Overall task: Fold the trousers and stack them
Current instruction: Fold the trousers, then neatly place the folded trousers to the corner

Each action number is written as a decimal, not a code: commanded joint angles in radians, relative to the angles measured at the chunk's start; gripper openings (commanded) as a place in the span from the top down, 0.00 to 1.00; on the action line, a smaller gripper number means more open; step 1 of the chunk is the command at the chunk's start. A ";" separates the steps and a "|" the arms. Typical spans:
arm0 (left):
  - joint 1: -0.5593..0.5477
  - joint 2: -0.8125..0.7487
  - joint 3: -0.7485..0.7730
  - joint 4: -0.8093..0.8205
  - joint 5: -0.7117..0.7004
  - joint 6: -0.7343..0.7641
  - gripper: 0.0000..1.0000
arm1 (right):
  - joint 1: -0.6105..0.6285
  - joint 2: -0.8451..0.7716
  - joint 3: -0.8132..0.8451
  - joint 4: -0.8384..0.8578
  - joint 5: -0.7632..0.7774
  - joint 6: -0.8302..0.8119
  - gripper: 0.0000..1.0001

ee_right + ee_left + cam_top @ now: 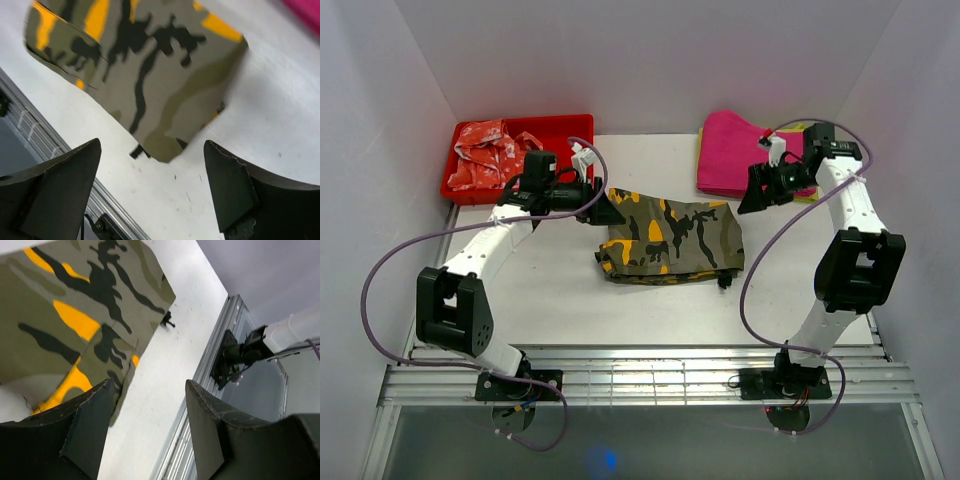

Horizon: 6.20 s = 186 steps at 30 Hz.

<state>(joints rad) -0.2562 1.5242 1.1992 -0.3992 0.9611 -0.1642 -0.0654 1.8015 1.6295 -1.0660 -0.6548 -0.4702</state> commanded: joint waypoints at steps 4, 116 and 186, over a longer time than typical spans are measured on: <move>0.006 0.227 0.068 0.249 0.004 -0.254 0.32 | 0.101 0.142 0.133 0.057 -0.248 0.116 0.11; -0.617 0.436 0.263 0.312 -0.481 0.399 1.00 | -0.117 -0.044 -0.778 0.735 -0.238 0.671 0.10; -0.074 0.100 -0.289 0.161 -0.412 -0.419 0.35 | 0.001 -0.191 -0.751 0.660 -0.032 0.510 0.92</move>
<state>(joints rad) -0.3286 1.6455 0.9226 -0.2584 0.5812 -0.5762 -0.0742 1.6505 0.8436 -0.3668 -0.7189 0.0711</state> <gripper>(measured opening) 0.756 0.199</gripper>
